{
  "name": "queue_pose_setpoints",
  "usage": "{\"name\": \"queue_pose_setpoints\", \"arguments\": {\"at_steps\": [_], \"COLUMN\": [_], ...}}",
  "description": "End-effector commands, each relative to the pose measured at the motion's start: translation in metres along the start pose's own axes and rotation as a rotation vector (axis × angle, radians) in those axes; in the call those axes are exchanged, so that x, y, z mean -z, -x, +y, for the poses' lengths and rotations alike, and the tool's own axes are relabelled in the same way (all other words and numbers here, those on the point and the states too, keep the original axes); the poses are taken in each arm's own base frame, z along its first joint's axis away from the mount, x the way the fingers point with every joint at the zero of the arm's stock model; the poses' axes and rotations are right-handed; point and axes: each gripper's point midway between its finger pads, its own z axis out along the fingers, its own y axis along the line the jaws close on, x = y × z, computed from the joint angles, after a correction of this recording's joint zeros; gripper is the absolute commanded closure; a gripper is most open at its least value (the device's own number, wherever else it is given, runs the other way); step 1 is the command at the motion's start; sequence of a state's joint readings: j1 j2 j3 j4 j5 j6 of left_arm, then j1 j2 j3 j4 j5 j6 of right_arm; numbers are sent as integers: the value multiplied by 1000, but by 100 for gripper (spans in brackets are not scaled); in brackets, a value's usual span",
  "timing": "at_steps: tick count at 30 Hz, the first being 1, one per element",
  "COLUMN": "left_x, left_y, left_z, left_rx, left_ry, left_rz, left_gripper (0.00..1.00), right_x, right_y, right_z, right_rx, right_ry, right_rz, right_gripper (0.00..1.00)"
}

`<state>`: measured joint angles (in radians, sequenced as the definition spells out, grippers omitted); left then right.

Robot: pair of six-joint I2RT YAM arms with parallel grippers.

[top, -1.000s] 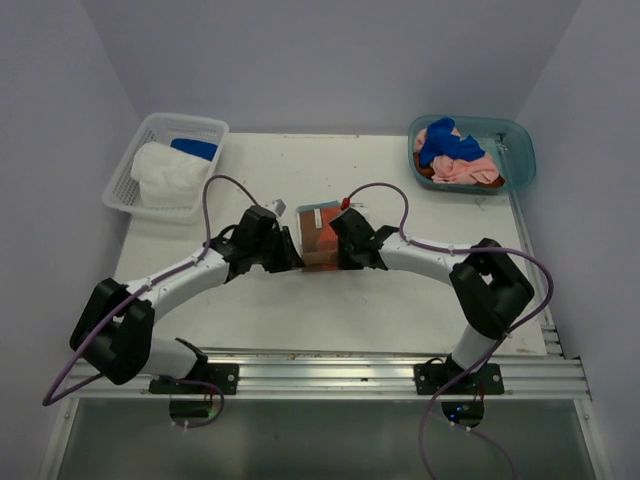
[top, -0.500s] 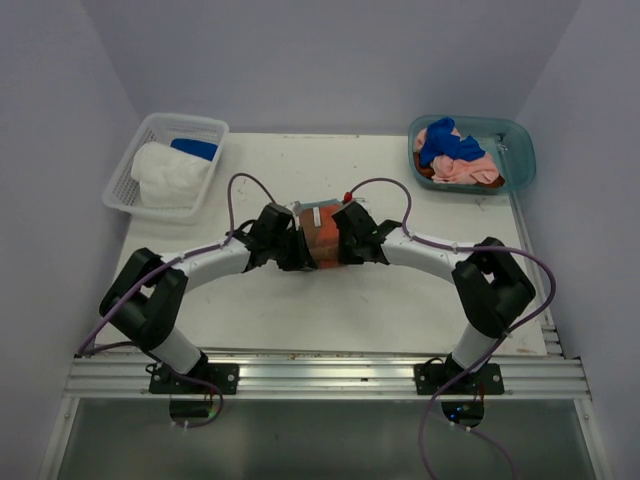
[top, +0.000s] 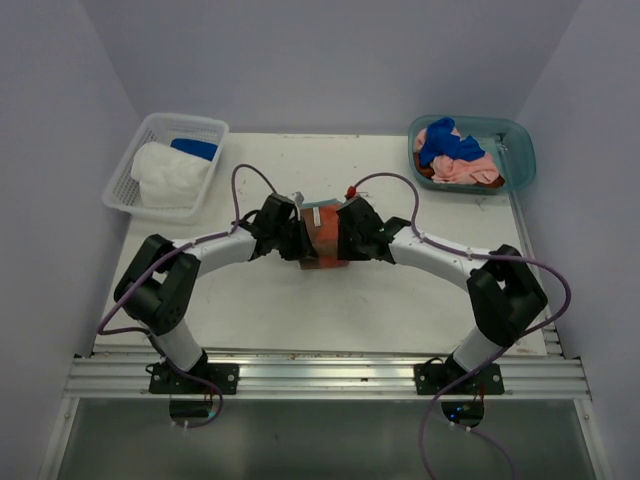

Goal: Roll the towels
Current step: Roll the towel

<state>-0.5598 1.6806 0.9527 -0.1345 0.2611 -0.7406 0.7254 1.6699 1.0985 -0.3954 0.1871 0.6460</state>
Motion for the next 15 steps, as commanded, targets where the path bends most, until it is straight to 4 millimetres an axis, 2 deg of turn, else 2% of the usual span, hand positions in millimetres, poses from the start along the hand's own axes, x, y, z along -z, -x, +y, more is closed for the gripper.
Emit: {"name": "queue_pose_setpoints", "arguments": {"at_steps": [1, 7, 11, 15], "left_x": [-8, -18, -20, -18], "left_y": [25, 31, 32, 35], "left_z": [-7, -8, -11, -12], "left_rx": [-28, -25, -23, -25], "left_ry": [-30, -37, -49, -47], "left_rz": [-55, -46, -44, -50], "left_gripper": [85, 86, 86, 87], "right_x": [31, 40, 34, 24], "right_y": [22, 12, 7, 15], "right_z": [8, 16, 28, 36], "right_rx": [-9, 31, 74, 90], "right_ry": [62, 89, 98, 91], "right_rz": [-81, -84, -66, -70], "right_gripper": [61, 63, 67, 71]}}
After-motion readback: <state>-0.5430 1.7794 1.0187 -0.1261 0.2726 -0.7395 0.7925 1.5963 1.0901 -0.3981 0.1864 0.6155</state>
